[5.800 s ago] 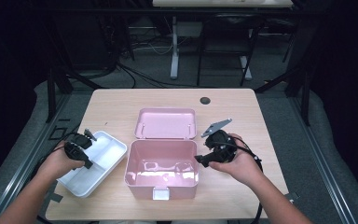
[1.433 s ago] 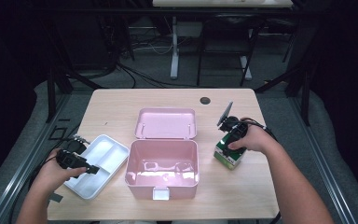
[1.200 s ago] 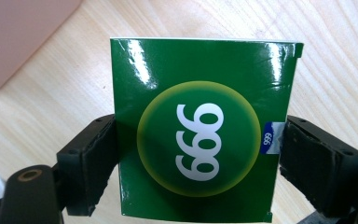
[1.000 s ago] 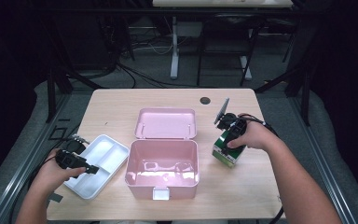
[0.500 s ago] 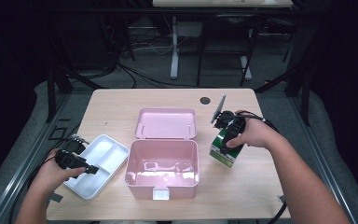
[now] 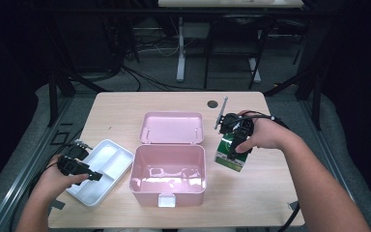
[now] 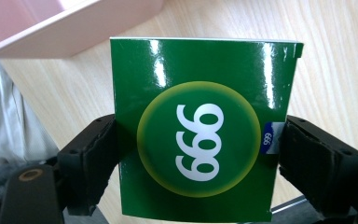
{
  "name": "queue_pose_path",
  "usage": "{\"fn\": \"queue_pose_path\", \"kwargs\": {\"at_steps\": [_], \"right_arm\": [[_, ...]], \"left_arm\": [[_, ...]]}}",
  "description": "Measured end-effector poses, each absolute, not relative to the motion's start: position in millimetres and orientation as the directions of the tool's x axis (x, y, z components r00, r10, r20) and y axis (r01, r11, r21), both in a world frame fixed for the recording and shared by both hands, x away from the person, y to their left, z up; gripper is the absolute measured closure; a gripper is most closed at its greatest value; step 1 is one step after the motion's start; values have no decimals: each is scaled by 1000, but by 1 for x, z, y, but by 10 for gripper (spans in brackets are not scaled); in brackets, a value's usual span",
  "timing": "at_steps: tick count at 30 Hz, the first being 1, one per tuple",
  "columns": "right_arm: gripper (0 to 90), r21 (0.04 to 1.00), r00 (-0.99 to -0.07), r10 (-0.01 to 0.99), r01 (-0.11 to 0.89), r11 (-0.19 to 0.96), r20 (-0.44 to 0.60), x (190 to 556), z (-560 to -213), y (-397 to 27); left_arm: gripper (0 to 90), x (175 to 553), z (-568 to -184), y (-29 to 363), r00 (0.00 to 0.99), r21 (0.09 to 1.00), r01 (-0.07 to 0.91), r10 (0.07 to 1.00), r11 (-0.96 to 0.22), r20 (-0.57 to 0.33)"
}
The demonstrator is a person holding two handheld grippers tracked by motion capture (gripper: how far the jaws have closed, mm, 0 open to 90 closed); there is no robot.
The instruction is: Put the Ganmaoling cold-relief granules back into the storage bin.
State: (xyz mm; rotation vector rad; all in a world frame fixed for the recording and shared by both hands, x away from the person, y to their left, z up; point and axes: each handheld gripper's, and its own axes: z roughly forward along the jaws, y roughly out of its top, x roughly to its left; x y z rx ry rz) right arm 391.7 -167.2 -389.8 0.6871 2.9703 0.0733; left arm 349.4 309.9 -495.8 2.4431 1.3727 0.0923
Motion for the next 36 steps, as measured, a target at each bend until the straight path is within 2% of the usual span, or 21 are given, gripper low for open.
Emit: {"fn": "queue_pose_path", "kwargs": {"at_steps": [14,21,36], "right_arm": [[165,53,-974,208,204,978,-89,379,-372,-156],[165,40,-984,165,163,986,-61,373,-364,-147],[166,39,-996,84,83,996,-38,362,-347,-99]], "left_arm": [[296,350,-497,310,530,316,821,841,-476,-109],[296,350,-497,310,532,314,820,840,-479,-109],[296,350,-497,310,537,309,818,837,-484,-109]]}}
